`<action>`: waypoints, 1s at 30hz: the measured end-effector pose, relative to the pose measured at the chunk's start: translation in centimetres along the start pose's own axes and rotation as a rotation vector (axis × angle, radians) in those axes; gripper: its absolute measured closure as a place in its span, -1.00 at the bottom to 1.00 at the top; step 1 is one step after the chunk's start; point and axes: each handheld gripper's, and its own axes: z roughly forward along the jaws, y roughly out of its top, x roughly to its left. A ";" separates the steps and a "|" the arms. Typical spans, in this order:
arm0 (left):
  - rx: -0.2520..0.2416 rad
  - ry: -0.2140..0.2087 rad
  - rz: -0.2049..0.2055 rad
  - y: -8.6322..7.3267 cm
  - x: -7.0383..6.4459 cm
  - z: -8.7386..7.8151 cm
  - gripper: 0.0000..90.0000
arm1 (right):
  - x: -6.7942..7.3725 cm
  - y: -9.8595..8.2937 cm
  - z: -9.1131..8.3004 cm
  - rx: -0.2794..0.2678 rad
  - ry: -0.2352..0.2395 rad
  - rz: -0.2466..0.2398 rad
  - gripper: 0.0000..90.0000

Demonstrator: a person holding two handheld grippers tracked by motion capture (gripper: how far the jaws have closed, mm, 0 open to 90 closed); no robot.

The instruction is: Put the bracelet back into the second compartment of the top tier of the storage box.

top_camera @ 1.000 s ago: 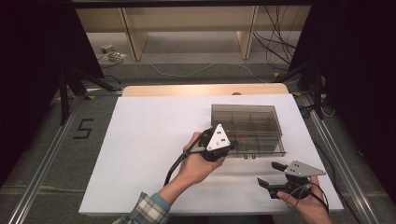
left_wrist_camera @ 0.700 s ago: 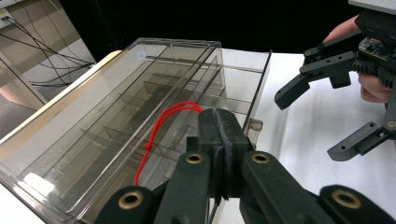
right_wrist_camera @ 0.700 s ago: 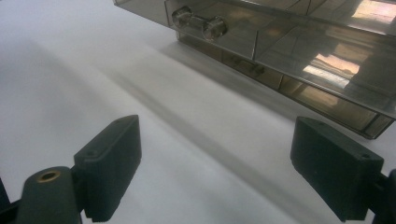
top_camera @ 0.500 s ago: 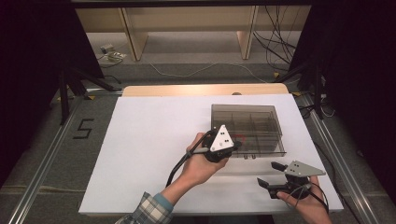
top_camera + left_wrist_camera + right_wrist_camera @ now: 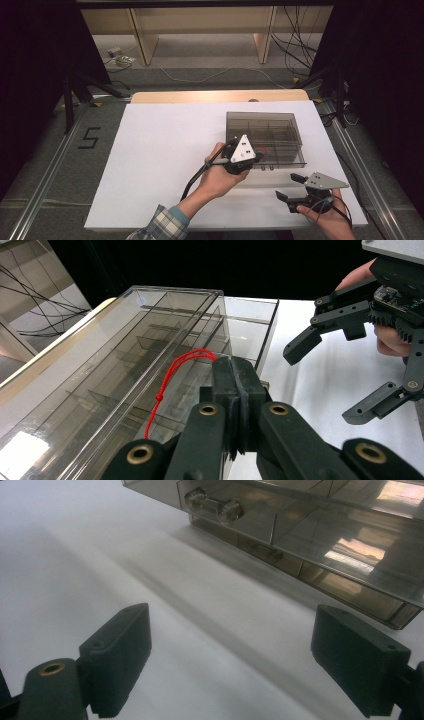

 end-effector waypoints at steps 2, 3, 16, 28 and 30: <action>0.000 0.000 0.000 0.0 0.0 0.1 1.00 | 0.0 0.0 0.0 -0.002 0.002 0.000 -0.62; 0.000 0.000 0.000 0.0 0.0 0.1 1.00 | 0.0 0.0 0.0 0.000 0.000 -0.001 -0.62; 0.006 -0.008 0.003 0.3 0.0 0.8 1.00 | 0.0 0.0 0.0 -0.001 0.000 -0.001 -0.62; 0.015 -0.031 0.009 0.9 -0.3 1.8 1.00 | 0.0 0.0 0.0 -0.006 0.002 0.000 -0.62; 0.016 -0.034 0.012 0.9 -0.4 2.0 1.00 | 0.0 0.0 -0.1 0.001 -0.001 -0.001 -0.62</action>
